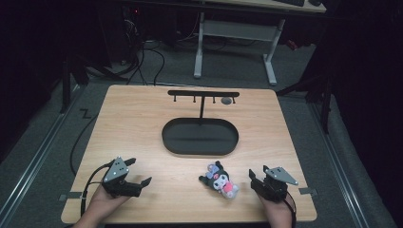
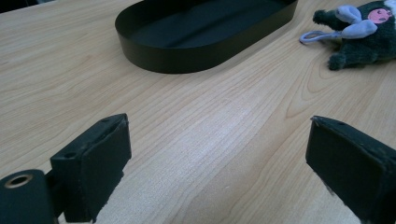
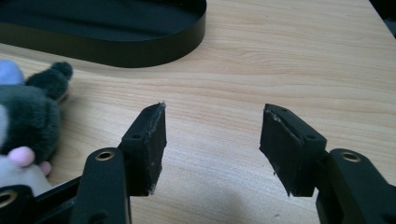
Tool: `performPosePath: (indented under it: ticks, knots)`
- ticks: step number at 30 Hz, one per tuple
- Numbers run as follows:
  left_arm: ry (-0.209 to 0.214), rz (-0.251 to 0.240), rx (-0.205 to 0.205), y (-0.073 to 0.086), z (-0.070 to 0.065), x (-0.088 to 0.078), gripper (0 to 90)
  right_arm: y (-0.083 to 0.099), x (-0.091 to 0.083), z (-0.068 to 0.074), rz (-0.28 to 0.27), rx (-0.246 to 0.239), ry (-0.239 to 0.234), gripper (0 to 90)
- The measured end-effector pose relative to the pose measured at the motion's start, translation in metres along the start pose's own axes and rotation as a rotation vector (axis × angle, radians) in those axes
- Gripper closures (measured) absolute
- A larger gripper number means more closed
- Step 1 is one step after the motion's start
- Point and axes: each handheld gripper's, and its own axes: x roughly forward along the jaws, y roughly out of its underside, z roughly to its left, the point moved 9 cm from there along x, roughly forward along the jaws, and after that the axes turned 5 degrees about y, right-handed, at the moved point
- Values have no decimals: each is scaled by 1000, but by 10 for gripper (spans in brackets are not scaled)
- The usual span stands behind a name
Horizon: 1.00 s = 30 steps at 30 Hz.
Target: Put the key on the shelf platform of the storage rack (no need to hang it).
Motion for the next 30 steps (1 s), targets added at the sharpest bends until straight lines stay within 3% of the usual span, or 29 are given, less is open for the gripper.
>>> performPosePath:
  ticks: [17, 30]
  knots:
    - [-2, 0, 5, -1, 0, 1, 75, 2, 1, 0, 3, -13, 10, 363]
    - [-2, -2, 4, -1, 0, 1, 75, 5, 5, 3, 25, 0, -18, 307]
